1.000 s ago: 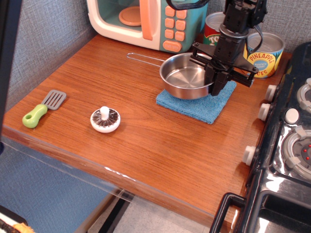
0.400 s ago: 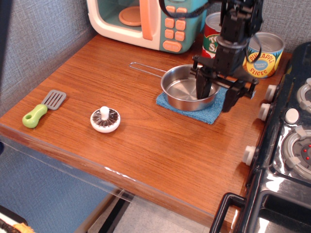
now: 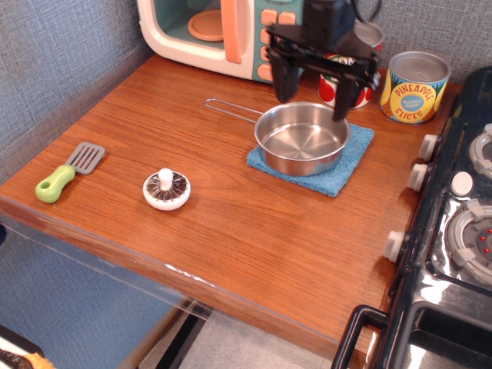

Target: Move the pot and place on the blue towel

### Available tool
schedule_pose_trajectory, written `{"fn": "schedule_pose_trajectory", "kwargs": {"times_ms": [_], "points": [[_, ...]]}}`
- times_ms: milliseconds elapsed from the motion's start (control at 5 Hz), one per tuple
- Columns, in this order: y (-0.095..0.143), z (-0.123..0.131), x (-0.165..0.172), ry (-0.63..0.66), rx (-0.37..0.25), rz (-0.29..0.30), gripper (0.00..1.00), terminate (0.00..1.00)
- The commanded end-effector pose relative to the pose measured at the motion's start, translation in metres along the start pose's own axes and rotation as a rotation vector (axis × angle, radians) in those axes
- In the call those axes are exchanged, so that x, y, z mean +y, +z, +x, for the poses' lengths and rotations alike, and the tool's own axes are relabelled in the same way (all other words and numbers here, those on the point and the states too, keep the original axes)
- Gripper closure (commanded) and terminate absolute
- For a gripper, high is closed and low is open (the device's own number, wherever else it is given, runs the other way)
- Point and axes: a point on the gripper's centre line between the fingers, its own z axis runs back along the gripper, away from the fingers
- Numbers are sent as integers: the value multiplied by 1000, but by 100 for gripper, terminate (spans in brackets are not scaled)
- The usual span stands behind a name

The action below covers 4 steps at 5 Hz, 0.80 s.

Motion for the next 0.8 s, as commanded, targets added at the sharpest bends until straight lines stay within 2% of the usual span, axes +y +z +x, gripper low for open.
{"fn": "schedule_pose_trajectory", "kwargs": {"times_ms": [0,200,400,600], "points": [[10,-17,32,12,3,25,0,0],[6,-18,35,-6,-2,50,0,0],[6,-18,35,-6,-2,50,0,0],[6,-18,35,-6,-2,50,0,100]]}}
